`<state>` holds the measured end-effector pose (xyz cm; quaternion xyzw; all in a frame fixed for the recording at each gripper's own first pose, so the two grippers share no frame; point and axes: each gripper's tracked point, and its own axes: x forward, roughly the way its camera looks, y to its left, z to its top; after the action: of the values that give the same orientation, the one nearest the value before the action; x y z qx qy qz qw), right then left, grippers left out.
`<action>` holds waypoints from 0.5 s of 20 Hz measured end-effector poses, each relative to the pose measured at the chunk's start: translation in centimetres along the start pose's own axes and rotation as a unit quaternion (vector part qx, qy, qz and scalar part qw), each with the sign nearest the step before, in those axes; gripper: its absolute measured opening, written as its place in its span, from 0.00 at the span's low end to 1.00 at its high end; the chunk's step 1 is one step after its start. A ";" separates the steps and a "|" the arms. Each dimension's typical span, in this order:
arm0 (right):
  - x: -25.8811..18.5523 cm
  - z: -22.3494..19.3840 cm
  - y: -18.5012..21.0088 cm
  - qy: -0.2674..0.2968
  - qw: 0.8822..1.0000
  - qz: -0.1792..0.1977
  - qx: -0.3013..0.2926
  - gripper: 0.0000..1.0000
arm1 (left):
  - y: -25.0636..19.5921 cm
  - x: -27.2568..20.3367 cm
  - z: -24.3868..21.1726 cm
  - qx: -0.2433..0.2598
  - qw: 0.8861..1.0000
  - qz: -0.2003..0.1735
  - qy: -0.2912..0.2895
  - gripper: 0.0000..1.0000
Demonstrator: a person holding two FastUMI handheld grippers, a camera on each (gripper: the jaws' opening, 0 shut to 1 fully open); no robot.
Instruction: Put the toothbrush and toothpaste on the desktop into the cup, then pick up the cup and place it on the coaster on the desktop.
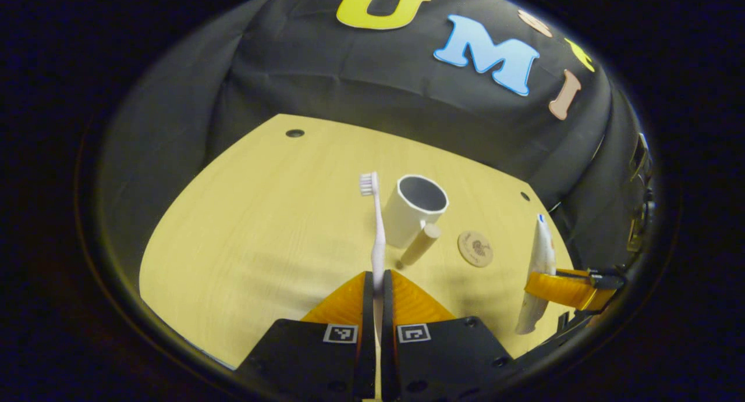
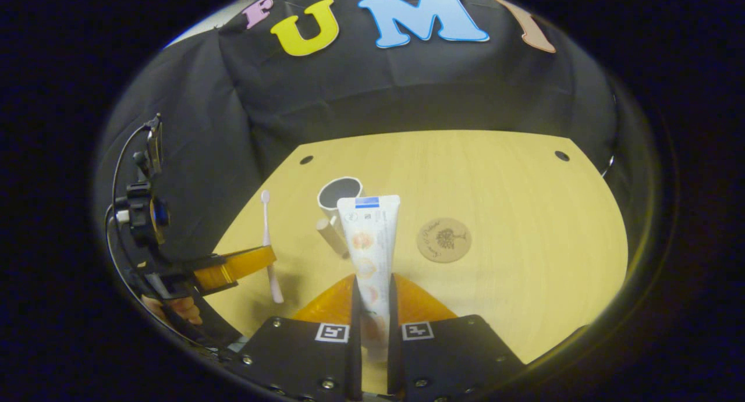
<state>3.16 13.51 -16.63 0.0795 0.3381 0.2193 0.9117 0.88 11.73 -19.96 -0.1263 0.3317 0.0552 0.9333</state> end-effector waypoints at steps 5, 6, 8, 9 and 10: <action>-0.2 2.1 0.9 -0.039 0.999 0.008 -0.009 0.18 | -0.8 1.1 5.3 -0.001 0.997 -0.023 -0.072 0.11; -0.1 2.5 0.9 -0.045 0.999 0.005 -0.008 0.18 | -1.0 1.4 6.4 0.003 0.996 -0.028 -0.089 0.11; 0.1 2.4 0.8 -0.045 0.999 0.000 -0.005 0.18 | -1.3 1.6 8.3 0.010 0.992 -0.036 -0.120 0.11; 0.0 2.3 0.7 -0.043 0.999 -0.002 -0.005 0.18 | -1.6 1.8 9.3 0.012 0.990 -0.042 -0.135 0.11; 0.1 2.2 0.4 -0.042 0.999 -0.007 -0.007 0.18 | -1.8 2.0 10.1 0.015 0.988 -0.045 -0.147 0.11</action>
<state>4.54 13.95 -14.86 0.0799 0.2989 0.2116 0.9271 8.87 12.82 -13.31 -0.1180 0.1857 0.0264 0.9751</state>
